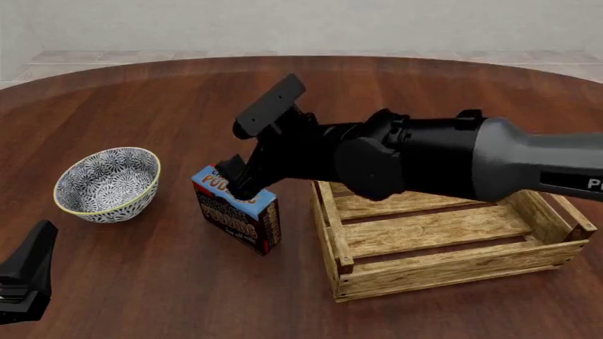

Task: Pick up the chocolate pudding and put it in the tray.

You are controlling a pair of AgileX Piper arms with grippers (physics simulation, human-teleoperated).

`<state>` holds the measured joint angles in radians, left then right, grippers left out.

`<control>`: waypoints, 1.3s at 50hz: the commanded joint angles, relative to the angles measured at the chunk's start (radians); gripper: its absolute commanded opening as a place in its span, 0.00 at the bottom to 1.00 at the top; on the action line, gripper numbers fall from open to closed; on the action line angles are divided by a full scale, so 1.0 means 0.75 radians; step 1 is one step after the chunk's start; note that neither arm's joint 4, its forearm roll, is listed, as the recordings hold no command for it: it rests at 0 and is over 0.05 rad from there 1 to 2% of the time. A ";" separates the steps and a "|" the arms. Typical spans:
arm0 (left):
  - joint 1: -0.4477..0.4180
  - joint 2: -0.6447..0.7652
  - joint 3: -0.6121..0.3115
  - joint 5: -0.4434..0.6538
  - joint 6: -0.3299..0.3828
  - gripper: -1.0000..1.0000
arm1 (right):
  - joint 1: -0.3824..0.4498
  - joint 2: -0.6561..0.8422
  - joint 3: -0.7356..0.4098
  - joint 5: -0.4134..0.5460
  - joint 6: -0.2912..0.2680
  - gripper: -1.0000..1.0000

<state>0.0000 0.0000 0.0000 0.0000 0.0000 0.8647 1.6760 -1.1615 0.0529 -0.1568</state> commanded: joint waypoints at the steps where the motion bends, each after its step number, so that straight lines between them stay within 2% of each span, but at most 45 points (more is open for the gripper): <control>1: 0.000 0.000 0.000 0.000 0.000 1.00 | 0.012 0.042 0.019 -0.026 -0.005 1.00; 65: 0.000 0.000 0.000 0.000 0.000 1.00 | -0.027 0.153 0.093 -0.118 0.045 1.00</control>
<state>0.0000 0.0000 0.0000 0.0000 0.0000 0.8446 1.7826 -1.0937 -0.0326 -0.1315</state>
